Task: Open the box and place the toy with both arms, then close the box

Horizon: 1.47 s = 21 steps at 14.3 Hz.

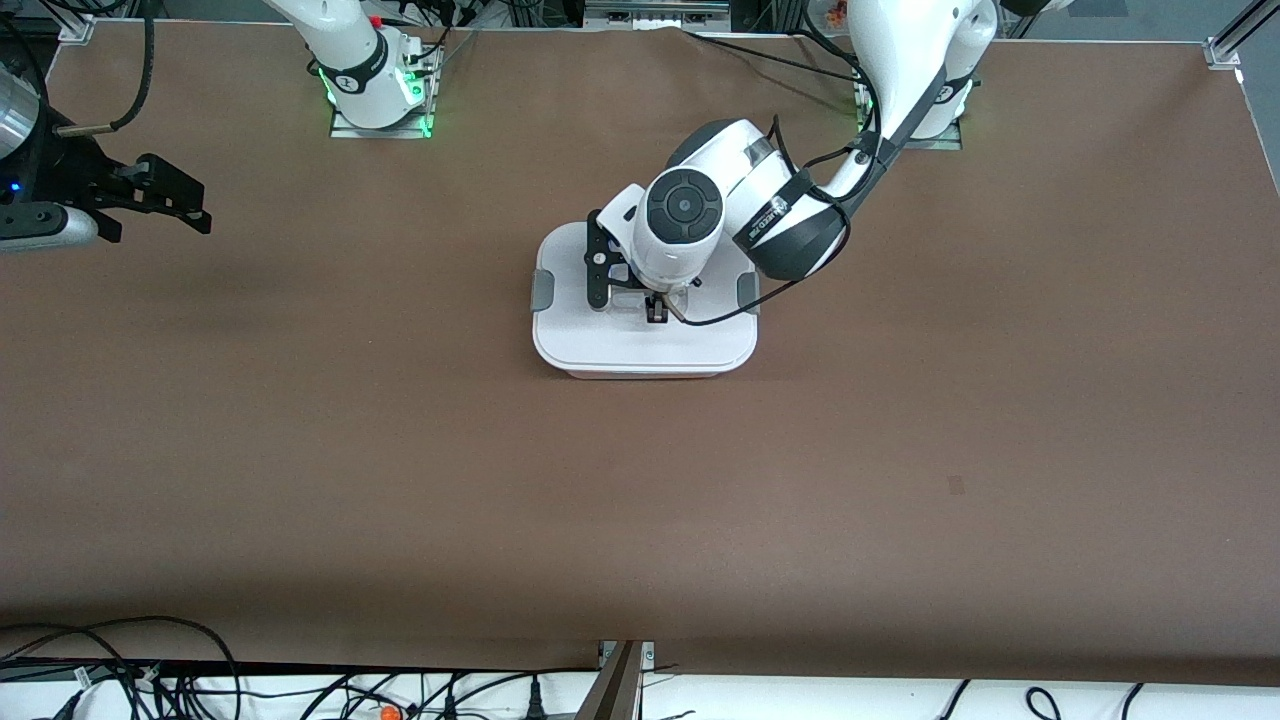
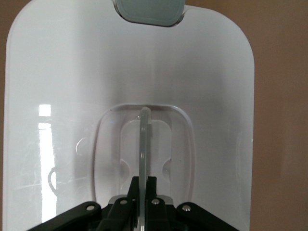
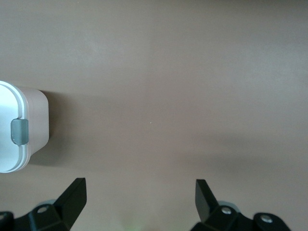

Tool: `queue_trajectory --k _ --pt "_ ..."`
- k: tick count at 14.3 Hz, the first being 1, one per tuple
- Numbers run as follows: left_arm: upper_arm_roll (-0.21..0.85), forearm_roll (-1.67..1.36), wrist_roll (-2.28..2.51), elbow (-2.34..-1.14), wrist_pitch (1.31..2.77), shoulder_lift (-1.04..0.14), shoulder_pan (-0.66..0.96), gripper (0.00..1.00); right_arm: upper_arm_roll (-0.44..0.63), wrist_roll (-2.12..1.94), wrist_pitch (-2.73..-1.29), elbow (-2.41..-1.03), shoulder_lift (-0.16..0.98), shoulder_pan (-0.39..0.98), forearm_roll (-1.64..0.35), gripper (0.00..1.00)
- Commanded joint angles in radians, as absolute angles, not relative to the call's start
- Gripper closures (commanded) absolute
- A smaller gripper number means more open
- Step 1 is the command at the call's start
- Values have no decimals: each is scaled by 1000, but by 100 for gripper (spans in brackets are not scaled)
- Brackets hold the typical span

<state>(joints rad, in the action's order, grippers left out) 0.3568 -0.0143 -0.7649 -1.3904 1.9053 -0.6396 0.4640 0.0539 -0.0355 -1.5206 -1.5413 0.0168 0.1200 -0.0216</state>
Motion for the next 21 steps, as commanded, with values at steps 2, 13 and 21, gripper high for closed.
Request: queue_trajectory --k 2,13,21 --pt "356 -12 -762 -1390 1891 -649 472 100 49 -35 -1488 -1513 31 107 -6 0" --pt "353 -12 -753 -1382 1870 -617 460 0 58 -31 -1502 -1513 31 109 -9 0" --pt "330 40 -712 -1370 1498 -342 307 0 58 -29 -1500 -1514 31 107 -11 0"
